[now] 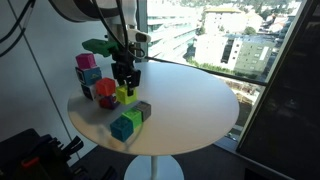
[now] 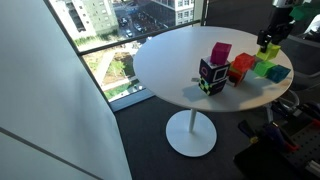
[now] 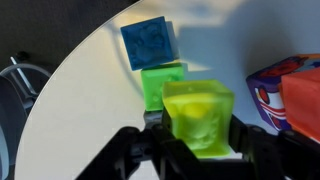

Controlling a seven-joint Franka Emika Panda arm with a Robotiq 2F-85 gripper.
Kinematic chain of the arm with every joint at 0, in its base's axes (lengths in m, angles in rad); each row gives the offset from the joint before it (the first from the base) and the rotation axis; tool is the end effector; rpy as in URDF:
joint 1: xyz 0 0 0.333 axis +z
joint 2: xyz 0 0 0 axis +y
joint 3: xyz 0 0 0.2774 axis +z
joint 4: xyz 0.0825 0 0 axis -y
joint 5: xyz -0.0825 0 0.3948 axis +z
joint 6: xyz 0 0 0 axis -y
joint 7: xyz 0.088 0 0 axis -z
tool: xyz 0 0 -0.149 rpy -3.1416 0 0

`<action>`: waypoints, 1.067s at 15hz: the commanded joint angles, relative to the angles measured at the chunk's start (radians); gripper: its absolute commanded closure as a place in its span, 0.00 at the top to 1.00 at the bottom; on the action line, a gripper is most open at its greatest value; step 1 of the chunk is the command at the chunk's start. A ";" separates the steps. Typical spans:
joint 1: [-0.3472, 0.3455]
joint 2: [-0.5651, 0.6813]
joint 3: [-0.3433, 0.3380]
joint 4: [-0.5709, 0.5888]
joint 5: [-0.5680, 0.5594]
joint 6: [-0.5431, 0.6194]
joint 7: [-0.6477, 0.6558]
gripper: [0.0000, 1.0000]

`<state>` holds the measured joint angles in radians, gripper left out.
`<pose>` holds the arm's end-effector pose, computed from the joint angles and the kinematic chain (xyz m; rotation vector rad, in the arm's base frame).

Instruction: Put the yellow block on top of the green and grey block

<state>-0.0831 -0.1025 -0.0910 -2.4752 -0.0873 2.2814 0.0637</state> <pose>0.4540 -0.0836 0.2345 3.0770 -0.2729 -0.1456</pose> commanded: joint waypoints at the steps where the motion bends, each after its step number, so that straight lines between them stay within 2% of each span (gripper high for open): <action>1: -0.015 0.017 -0.006 0.008 -0.029 0.025 -0.014 0.25; 16: -0.023 0.070 -0.025 0.026 -0.044 0.063 -0.014 0.25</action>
<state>-0.0945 -0.0480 -0.1145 -2.4697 -0.1108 2.3355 0.0637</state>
